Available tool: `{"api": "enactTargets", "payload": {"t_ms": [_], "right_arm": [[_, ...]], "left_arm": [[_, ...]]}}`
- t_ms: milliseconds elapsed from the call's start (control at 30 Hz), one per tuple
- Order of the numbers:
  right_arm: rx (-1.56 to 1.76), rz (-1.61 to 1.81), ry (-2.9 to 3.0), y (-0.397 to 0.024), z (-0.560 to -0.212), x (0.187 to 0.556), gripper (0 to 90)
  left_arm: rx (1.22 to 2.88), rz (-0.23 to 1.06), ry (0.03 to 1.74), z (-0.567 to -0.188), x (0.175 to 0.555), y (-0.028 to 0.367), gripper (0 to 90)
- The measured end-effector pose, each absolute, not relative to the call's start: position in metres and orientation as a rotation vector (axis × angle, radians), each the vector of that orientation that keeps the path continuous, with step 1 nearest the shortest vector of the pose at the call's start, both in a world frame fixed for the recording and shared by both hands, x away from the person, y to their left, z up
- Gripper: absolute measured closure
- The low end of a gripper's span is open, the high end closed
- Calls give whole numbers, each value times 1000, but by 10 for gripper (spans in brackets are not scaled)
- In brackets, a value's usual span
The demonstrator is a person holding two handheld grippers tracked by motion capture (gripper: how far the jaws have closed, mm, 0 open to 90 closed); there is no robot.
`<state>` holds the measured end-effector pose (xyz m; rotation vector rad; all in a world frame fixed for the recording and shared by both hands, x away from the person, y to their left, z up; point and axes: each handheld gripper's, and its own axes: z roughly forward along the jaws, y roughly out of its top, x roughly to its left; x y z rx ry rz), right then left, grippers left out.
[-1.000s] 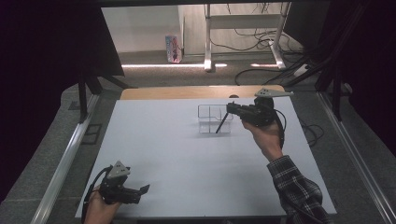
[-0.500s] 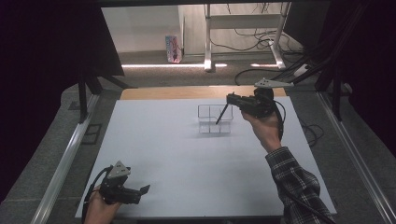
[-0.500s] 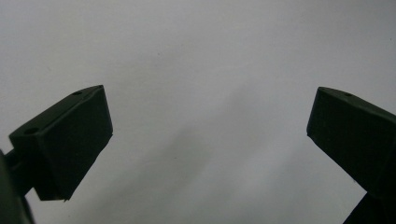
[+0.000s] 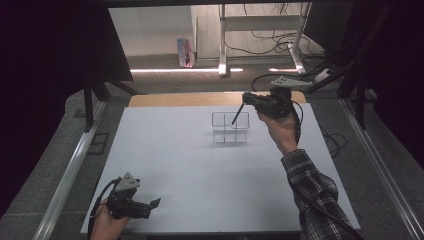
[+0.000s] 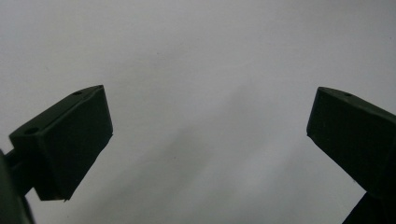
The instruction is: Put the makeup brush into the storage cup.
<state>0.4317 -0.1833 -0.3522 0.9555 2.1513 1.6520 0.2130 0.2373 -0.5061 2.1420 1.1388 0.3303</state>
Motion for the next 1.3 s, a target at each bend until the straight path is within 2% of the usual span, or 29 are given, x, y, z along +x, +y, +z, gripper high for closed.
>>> {"api": "enactTargets", "payload": {"t_ms": [700,1300], "right_arm": [[921,1568,2115,-168,-357,454,834],[921,1521,2143,-160,-379,458,833]], "left_arm": [[2148,332,1134,-506,213,237,9],[2144,330,1132,-506,213,237,9]]}}
